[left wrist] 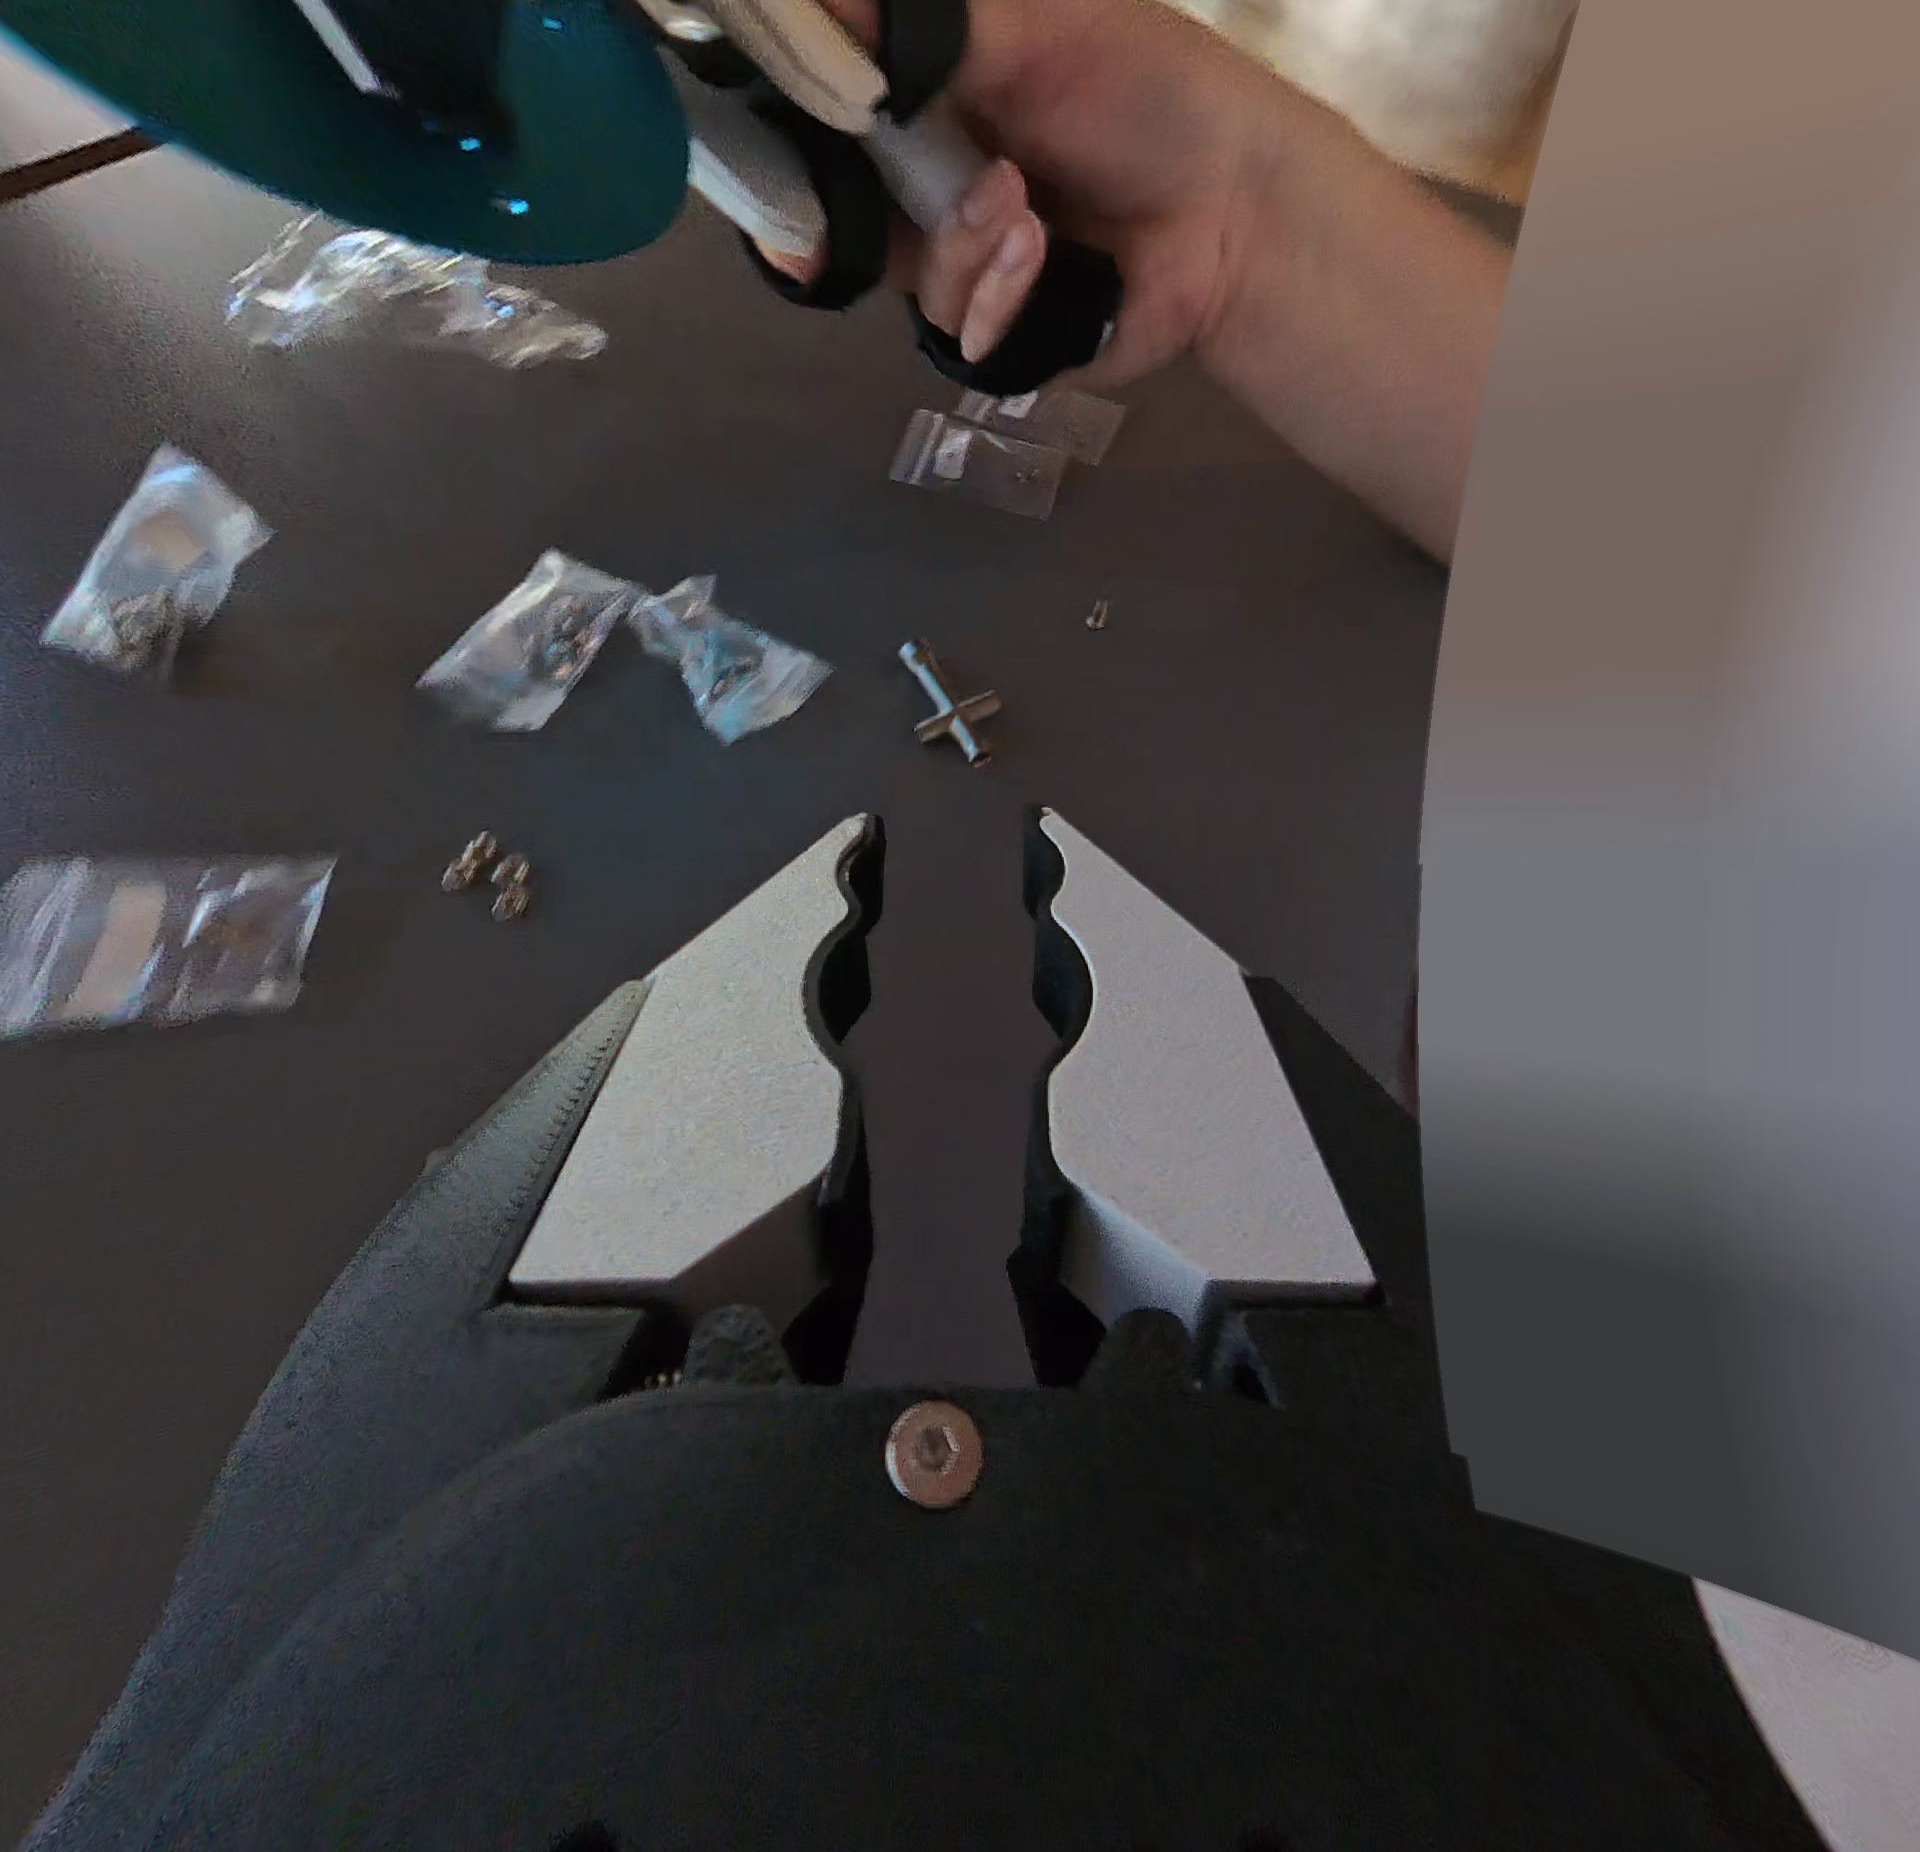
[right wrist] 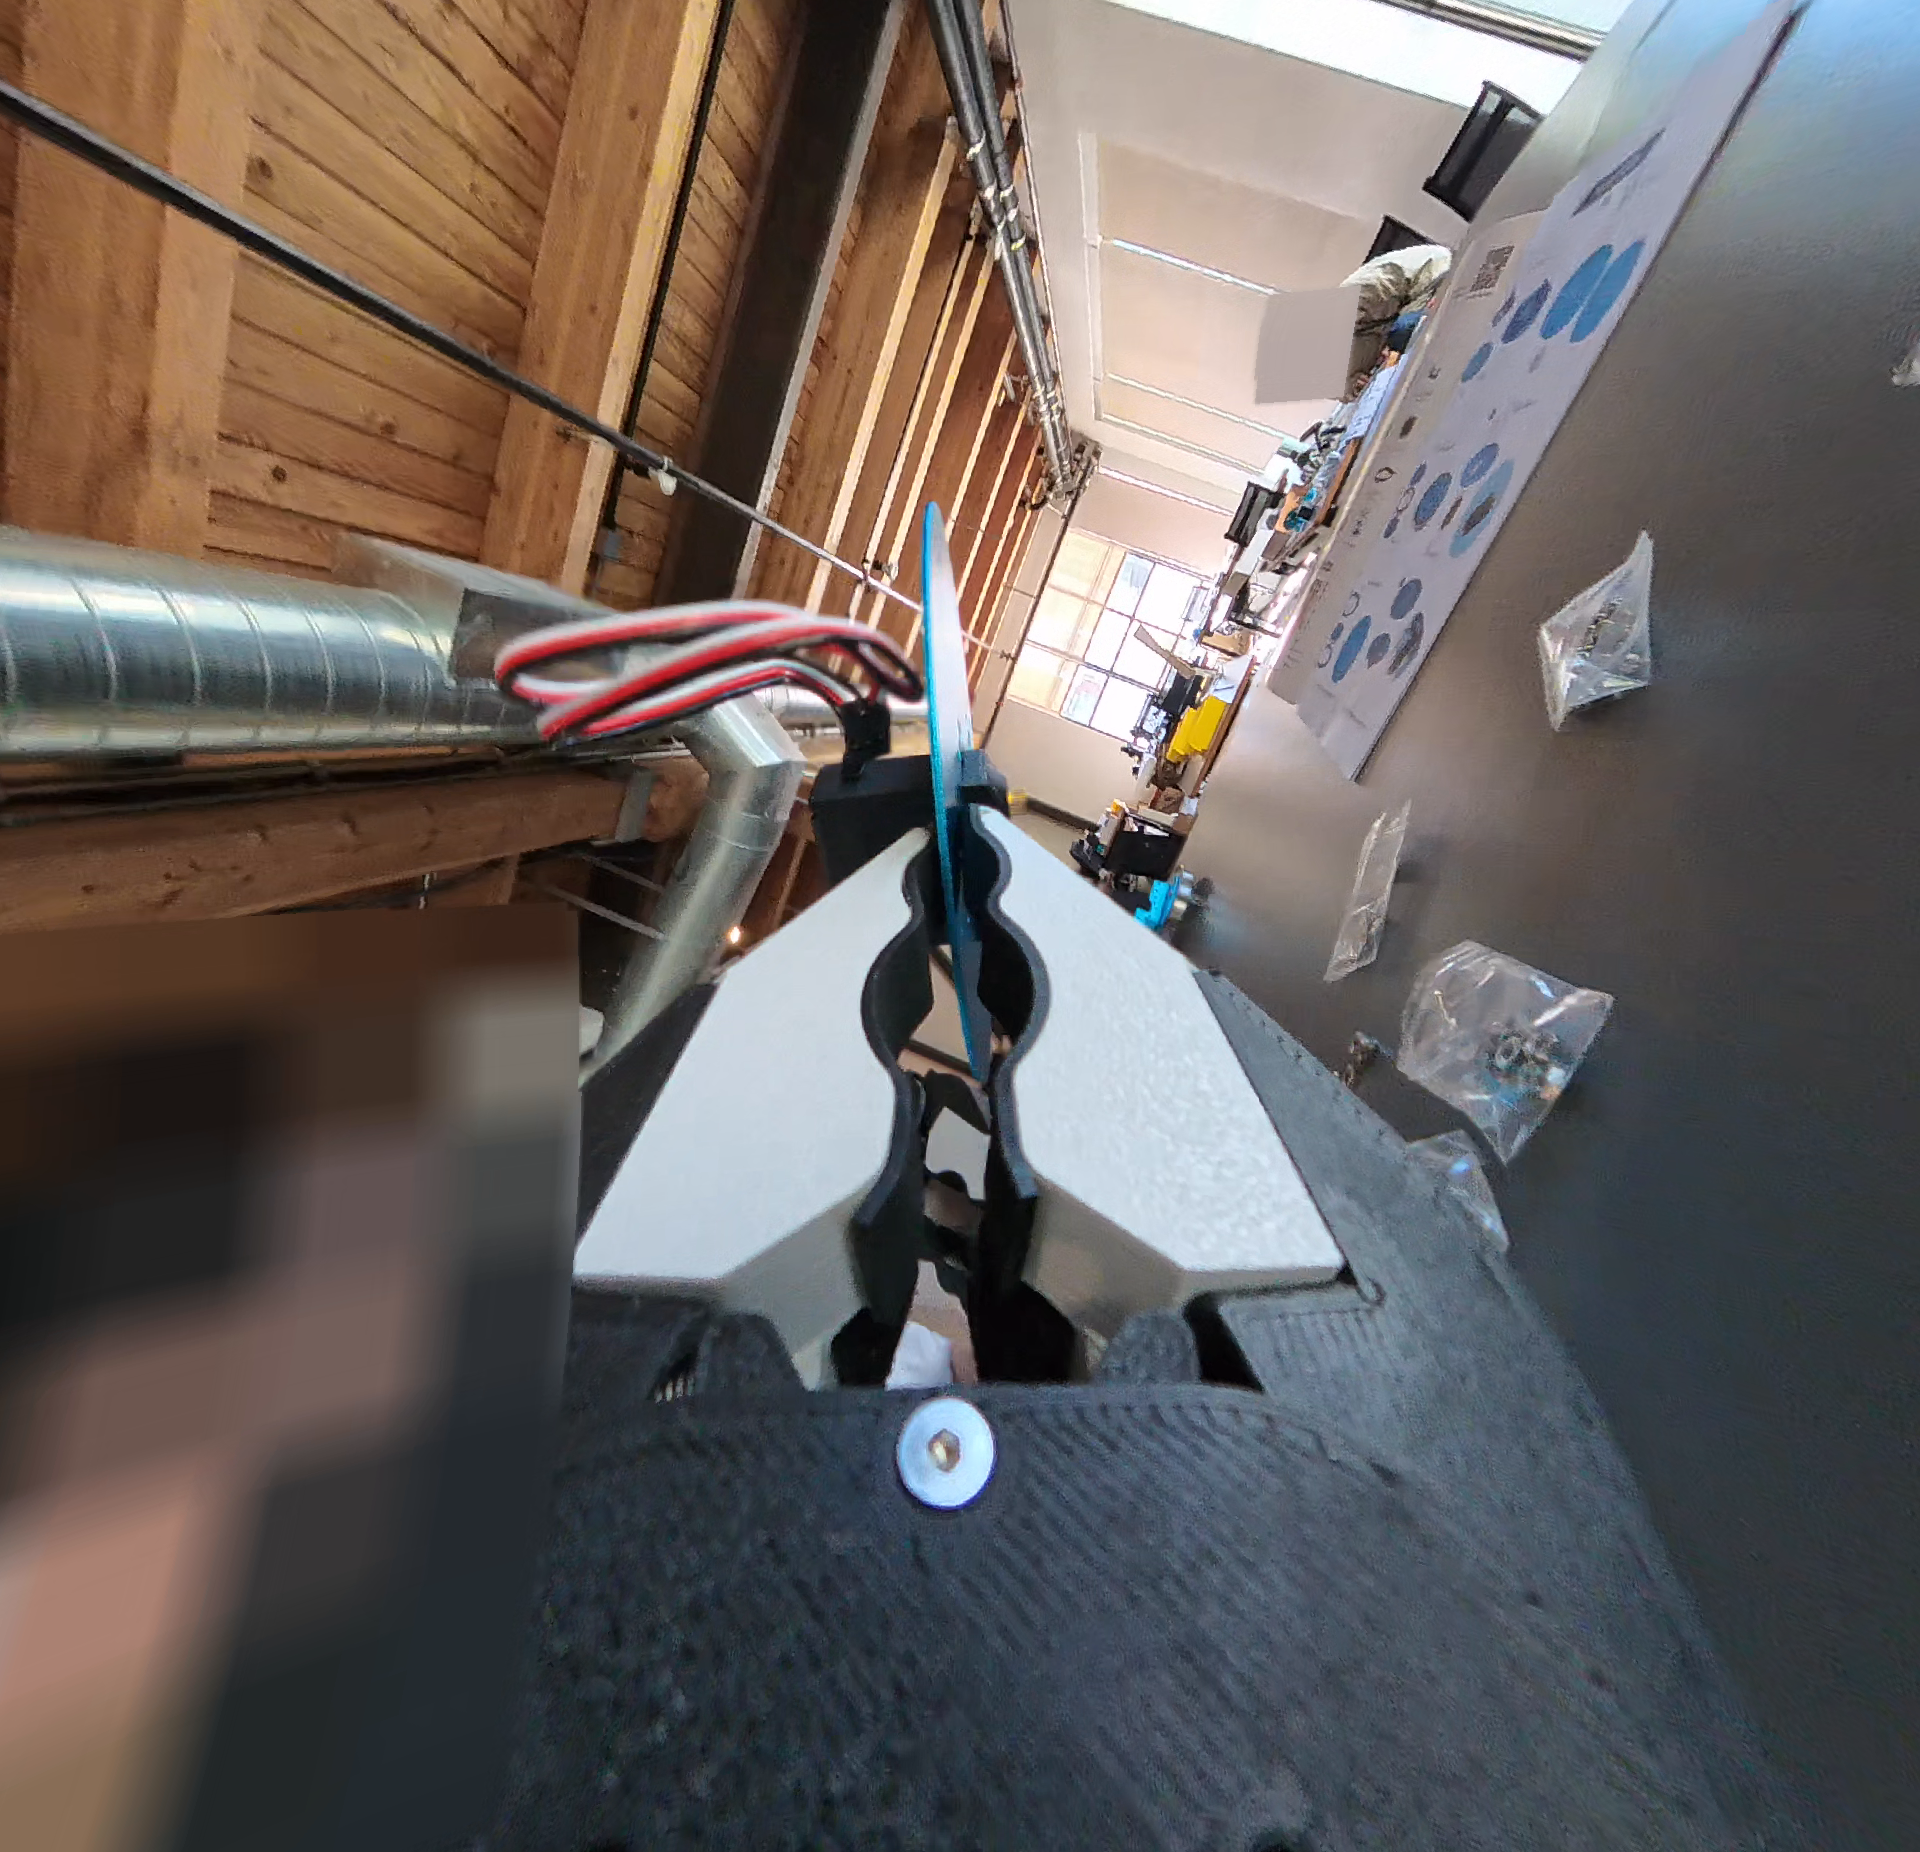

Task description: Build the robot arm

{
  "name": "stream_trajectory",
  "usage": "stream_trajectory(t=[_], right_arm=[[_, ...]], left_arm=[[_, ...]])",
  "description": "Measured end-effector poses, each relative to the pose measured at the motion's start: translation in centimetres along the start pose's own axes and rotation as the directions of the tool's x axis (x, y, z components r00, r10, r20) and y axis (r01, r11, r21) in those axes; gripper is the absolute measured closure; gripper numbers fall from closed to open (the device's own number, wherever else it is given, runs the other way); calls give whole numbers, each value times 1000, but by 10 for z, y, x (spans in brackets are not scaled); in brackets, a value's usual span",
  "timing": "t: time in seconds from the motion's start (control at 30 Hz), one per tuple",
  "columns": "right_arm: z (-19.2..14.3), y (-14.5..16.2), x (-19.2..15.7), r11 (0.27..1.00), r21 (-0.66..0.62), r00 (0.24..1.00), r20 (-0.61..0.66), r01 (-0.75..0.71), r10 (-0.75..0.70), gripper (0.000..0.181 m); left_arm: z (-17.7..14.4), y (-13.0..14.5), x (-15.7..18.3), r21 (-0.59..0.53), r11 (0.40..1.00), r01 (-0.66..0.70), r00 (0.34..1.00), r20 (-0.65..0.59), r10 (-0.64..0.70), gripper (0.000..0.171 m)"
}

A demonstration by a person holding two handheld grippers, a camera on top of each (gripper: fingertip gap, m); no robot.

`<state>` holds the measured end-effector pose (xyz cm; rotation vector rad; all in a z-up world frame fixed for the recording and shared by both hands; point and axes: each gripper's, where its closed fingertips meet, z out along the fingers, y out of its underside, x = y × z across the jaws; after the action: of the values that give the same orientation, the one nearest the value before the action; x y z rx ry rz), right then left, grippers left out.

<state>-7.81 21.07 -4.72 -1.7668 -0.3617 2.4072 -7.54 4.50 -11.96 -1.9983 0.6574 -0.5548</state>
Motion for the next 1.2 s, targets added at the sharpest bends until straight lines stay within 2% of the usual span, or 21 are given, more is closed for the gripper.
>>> stream_trajectory(t=[0.07, 0.17, 0.3, 0.47, 0.57, 0.63, 0.77, 0.87, 1.0, 1.07, 1.13, 1.2], right_arm=[[-13, -2, -8, 999, -13, 999, -1, 37, -37, 181], [-38, -6, -16, 998, -31, 998, -3, 58, -58, 181], [-73, -2, -27, 990, -100, 995, 24, 95, -93, 181], [-104, 3, -27, 986, -149, 997, 23, 76, -73, 181], [-110, 8, -30, 982, -174, 997, 27, 79, -76, 181], [-110, 12, -33, 980, -187, 997, 38, 70, -64, 181], [-109, 19, -29, 979, -197, 999, 33, 44, -38, 181], [-108, 22, -22, 977, -208, 999, 8, 44, -43, 181], [-109, 20, -18, 978, -201, 999, -8, 46, -49, 181], [-110, 17, -19, 979, -196, 998, -6, 54, -56, 181], [-110, 16, -21, 978, -195, 997, -6, 68, -71, 181], [-107, 16, -21, 977, -197, 997, -7, 78, -81, 181]], left_arm=[[29, -4, 11, -52, 998, -36, 999, -12, 35, 146], [63, -11, 47, -97, 994, -49, 995, -90, 40, 147], [97, -13, 51, -111, 992, -64, 993, 92, 75, 149], [123, -4, 52, -122, 988, 93, 982, 174, -71, 147], [131, 4, 44, -151, 977, 151, 959, 260, -108, 144], [136, 0, 47, -130, 978, 161, 956, 268, -121, 143], [146, -1, 47, -161, 977, 139, 950, 301, -86, 143], [144, 0, 35, -183, 978, 103, 932, 360, -31, 168], [135, 3, 37, -203, 977, 64, 938, 347, 11, 168], [105, 4, 27, -183, 980, 72, 916, 401, 7, 169], [60, 6, 12, -126, 987, 102, 890, 454, -34, 169], [17, 15, -4, -101, 987, 127, 889, 452, -68, 169]])
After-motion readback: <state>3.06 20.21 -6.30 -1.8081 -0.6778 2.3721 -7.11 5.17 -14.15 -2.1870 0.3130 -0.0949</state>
